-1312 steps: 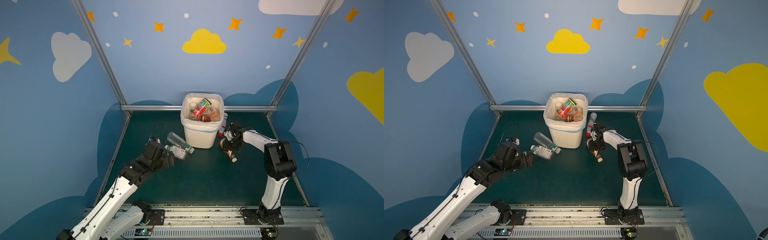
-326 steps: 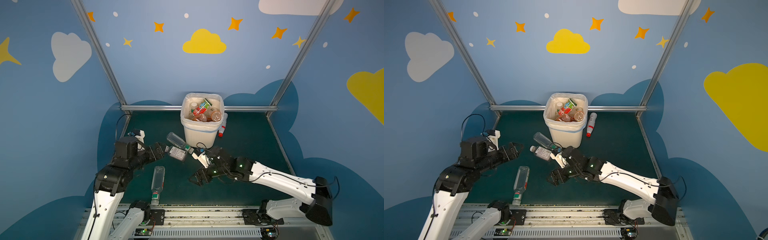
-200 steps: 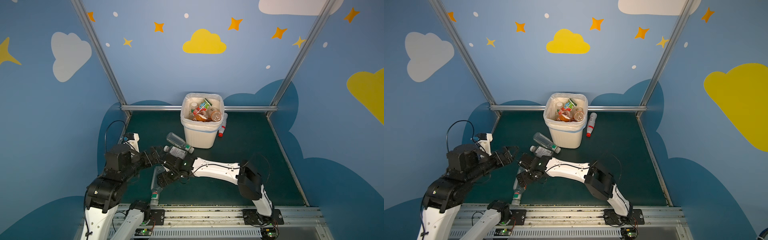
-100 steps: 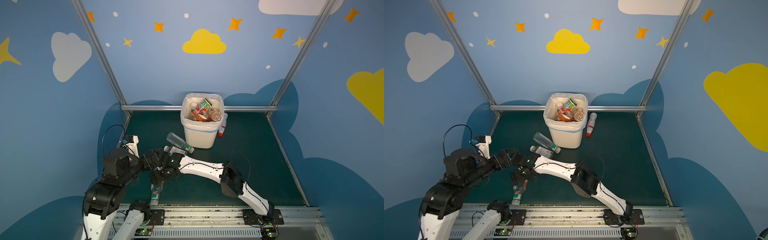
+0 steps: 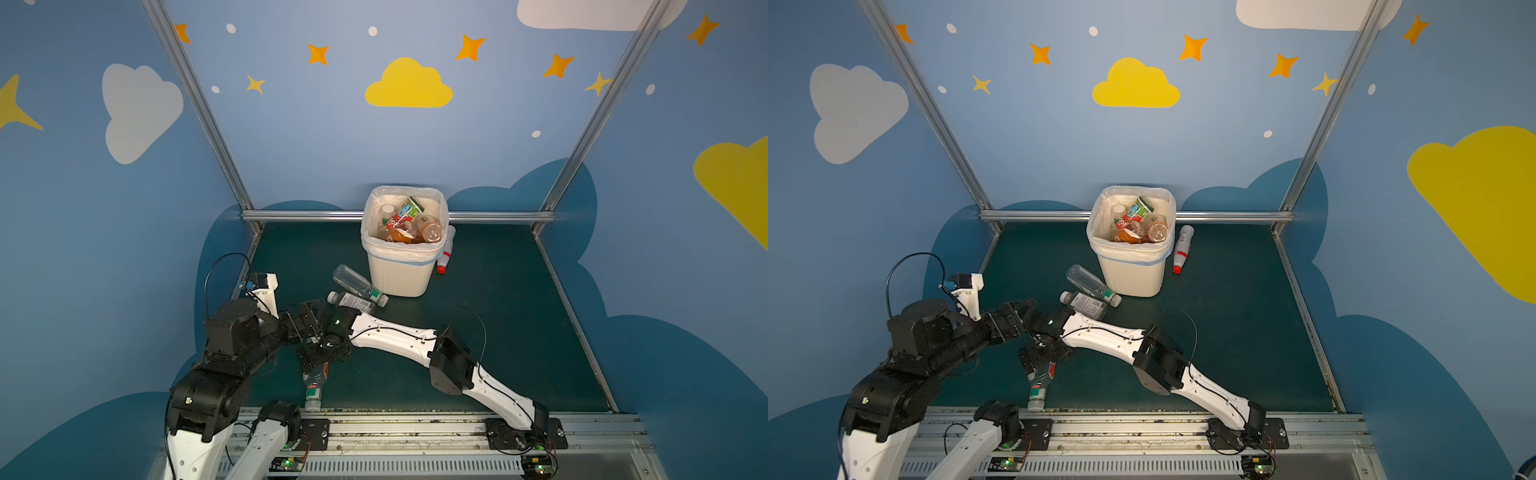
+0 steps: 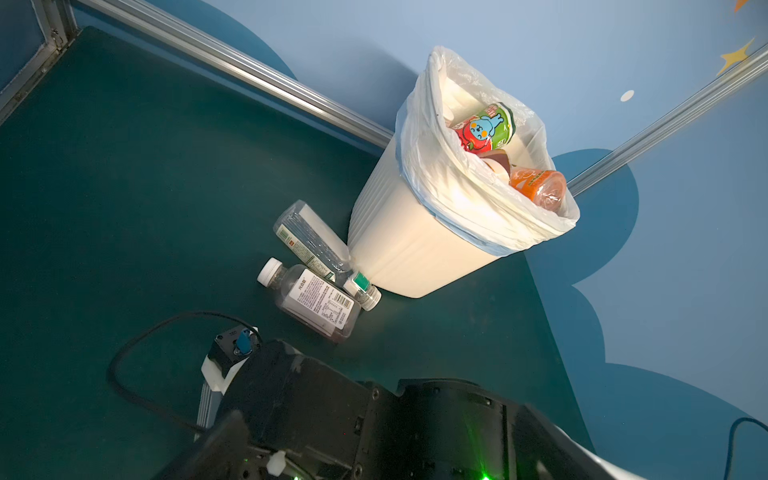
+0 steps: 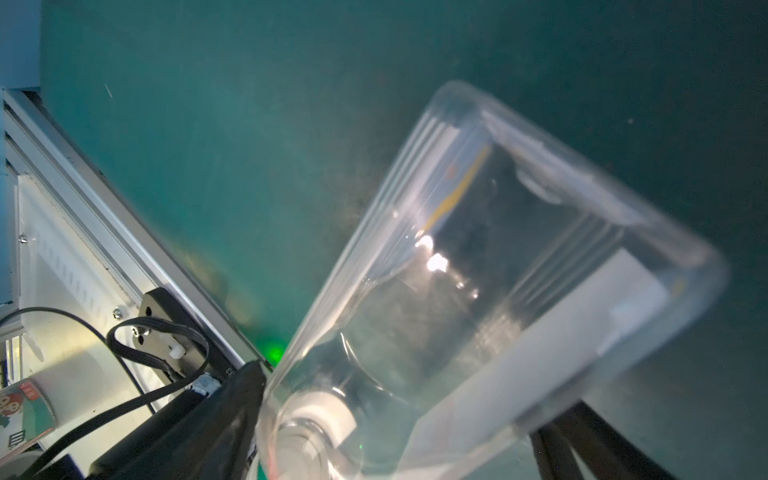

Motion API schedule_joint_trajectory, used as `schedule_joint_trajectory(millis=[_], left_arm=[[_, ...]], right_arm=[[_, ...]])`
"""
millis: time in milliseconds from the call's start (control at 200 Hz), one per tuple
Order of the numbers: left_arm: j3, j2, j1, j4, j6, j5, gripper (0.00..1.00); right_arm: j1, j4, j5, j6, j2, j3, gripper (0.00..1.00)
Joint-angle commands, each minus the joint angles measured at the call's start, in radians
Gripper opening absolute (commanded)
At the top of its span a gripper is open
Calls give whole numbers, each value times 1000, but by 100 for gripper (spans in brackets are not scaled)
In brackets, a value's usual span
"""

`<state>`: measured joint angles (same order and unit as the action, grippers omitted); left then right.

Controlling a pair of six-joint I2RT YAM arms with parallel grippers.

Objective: Throw the plastic bottles in the bin
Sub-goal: 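Close the right gripper on the water bottle and lift it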

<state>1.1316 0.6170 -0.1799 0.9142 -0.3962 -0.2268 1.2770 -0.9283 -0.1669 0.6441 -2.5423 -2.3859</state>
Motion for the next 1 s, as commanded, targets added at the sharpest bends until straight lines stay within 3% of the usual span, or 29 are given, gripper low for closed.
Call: schedule_joint_trajectory(millis=[0,335,616,741,891,996], left_arm=[[-6,-4,-1,-18,24,6,100],[-35,7,0,-37,20,-5,100],[-81,41,-1,-72,4,-33,100],[-108,55,-1,-81,0,-32,100],[-125,88,-1,-69,4,-32,100],[-137,103,-1,-66,5,-20,100]], right_arm=[[-16,-87,11,-29,-24,-12,96],[-56,-160,180,-110,102,162,95],[-80,-189,227,-163,153,248,93],[-87,-188,231,-186,176,271,88],[-87,-157,246,-211,253,347,73],[-89,-108,253,-225,353,442,71]])
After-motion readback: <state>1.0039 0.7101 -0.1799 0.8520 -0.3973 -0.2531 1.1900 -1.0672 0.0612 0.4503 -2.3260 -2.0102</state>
